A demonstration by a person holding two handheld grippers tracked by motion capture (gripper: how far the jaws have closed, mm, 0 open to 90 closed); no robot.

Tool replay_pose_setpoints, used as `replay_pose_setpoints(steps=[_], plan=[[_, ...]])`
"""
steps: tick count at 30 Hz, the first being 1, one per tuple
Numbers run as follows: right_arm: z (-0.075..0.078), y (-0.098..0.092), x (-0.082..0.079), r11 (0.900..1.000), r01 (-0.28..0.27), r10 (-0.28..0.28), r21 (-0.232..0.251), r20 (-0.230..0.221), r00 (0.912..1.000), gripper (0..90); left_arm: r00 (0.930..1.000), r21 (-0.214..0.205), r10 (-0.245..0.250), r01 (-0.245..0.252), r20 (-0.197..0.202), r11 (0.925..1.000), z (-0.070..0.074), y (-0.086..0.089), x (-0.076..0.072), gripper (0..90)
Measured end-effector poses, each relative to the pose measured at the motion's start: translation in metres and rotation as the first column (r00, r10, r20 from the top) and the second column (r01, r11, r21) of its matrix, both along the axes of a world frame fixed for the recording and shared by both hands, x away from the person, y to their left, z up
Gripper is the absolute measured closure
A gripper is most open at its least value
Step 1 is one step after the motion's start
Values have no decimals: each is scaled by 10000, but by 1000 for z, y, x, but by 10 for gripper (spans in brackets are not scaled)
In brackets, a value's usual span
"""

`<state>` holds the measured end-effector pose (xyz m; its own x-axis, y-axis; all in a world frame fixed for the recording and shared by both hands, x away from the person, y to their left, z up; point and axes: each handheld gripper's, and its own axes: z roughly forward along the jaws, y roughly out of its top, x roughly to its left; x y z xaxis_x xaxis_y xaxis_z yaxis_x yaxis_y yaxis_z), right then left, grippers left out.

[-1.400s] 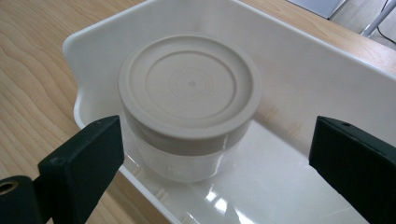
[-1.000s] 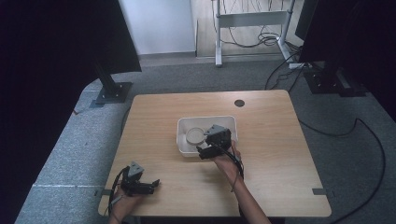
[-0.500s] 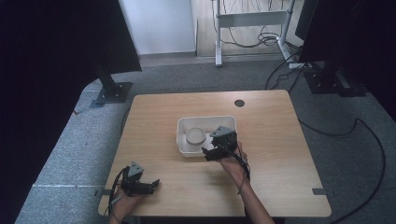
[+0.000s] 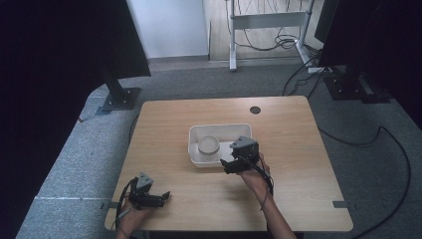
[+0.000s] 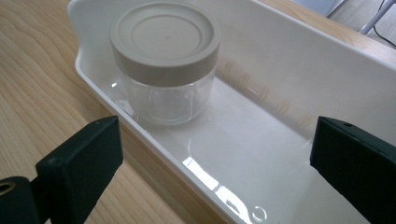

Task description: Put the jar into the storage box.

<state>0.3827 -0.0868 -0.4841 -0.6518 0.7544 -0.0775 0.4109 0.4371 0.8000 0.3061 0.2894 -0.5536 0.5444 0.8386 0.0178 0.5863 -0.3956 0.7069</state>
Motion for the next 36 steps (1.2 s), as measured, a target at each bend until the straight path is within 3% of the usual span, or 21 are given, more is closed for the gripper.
replay_pose_setpoints(steps=[21, 36], plan=[[-1, -28, -22, 9999, 4, -3, -166, 97, 10000, 35, 10000, -12, 10, -10, -7, 10000, 0, 0, 0, 16], [-8, -59, -43, 9983, 574, -573, -117, 87, 9983, 38, 10000, -26, 18, -18, 3, 10000, 0, 0, 0, 16]])
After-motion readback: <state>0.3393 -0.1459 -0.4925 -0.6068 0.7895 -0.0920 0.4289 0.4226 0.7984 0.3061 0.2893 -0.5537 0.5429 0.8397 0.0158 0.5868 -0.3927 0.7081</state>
